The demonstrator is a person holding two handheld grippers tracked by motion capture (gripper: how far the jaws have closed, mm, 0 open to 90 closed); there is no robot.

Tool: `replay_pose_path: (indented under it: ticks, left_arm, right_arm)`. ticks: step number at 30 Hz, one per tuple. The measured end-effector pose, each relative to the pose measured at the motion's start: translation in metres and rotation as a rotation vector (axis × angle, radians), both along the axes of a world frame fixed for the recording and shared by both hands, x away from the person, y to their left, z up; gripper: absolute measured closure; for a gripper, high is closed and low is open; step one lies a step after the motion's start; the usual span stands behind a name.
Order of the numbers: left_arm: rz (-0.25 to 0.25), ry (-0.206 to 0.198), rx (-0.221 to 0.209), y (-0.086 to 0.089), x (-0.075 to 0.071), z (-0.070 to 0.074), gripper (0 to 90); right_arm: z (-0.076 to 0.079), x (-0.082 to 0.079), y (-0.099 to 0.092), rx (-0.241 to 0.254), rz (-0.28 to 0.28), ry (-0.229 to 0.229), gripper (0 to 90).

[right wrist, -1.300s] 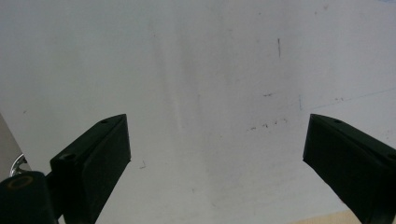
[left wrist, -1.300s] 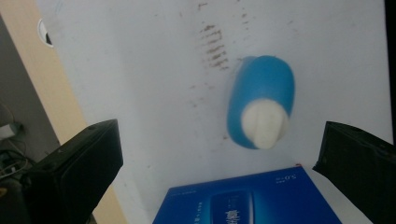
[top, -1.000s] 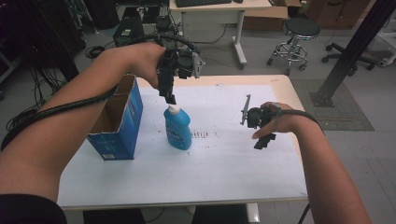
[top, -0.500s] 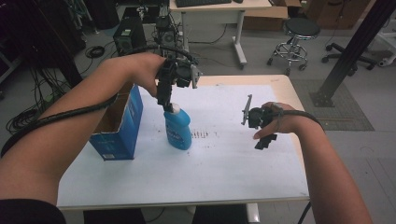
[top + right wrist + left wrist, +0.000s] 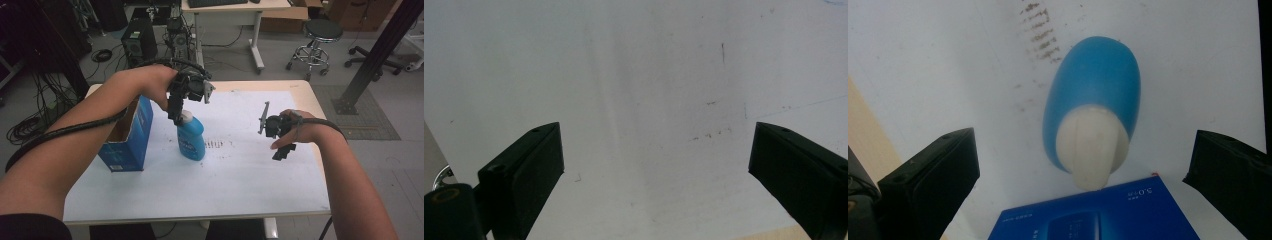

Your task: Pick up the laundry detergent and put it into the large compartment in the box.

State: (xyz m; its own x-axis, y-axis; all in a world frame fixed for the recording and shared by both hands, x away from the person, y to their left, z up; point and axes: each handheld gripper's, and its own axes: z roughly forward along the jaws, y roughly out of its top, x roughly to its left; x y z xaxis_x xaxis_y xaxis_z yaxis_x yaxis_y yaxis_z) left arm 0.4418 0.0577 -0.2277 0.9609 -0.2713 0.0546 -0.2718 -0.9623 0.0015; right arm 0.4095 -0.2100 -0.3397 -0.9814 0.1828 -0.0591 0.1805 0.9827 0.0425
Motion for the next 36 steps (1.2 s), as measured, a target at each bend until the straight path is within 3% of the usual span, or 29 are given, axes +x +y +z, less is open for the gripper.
replay_pose_path:
  ticks: [27,36]
  left_arm:
    - [-0.001,0.011,0.034,0.004,0.002,-0.029,0.4]
    - [-0.009,0.021,0.025,0.004,0.001,-0.036,0.4]
  right_arm:
    - [-0.002,0.0,0.002,-0.006,0.005,0.002,7.3]
    - [-0.004,0.0,0.003,-0.004,0.014,0.001,7.3]
